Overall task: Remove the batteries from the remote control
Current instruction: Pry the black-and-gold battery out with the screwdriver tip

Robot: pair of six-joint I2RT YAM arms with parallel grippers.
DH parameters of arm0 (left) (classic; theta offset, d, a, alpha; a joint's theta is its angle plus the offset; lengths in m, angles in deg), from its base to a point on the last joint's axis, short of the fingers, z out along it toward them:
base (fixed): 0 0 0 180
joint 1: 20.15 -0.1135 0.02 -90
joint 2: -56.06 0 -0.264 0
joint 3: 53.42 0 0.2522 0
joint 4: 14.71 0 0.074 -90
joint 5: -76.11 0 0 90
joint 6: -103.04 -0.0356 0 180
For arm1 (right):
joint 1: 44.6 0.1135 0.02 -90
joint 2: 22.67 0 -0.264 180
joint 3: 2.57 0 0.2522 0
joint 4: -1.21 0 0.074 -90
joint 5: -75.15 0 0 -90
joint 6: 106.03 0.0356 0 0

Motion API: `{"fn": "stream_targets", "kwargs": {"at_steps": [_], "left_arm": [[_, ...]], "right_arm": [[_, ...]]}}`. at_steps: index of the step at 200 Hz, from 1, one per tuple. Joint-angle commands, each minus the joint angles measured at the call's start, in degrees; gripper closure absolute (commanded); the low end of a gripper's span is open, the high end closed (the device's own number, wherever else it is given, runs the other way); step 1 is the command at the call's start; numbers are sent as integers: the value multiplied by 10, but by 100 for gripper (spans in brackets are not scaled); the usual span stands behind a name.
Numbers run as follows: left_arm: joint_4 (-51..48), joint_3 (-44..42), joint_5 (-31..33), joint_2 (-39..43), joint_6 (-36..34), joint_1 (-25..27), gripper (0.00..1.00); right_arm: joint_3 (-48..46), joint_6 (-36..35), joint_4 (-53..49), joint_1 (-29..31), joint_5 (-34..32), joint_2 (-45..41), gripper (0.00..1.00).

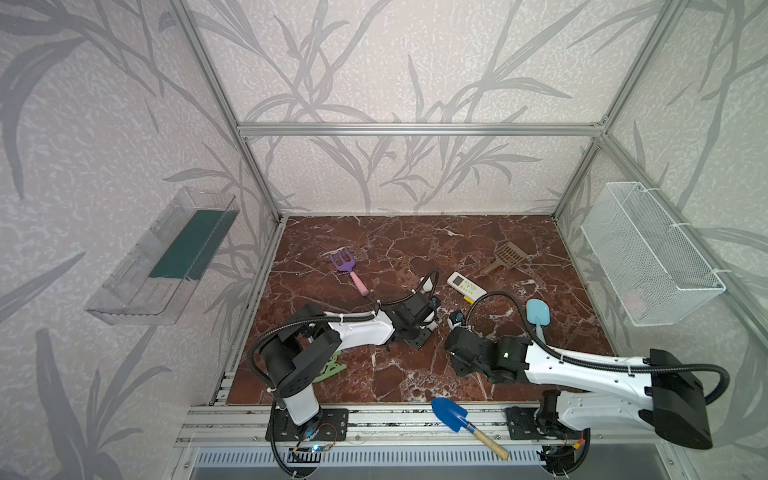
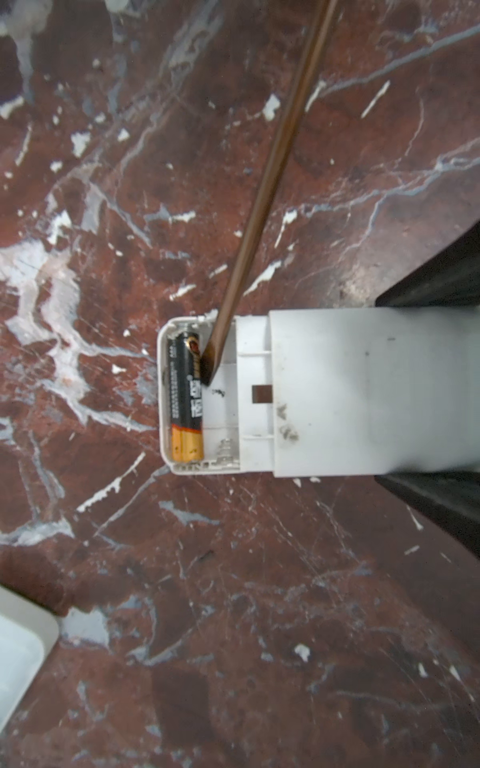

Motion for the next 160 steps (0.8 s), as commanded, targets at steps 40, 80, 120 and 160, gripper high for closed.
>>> {"fn": "stream_targets", "kwargs": {"at_steps": [40, 80, 120, 160], "left_arm": [[15, -2, -17, 7, 14, 8, 74], [17, -3, -19, 7, 23, 9, 74], [17, -3, -18, 10, 26, 9, 74], [12, -5, 1, 8, 27, 9, 74]], "right_arm": [[4, 14, 14, 7, -16, 40, 100], [1, 15, 35, 8, -13, 59, 100], [-8, 17, 59, 9, -14, 69, 100], [0, 9, 26, 8, -31, 45, 100]]}}
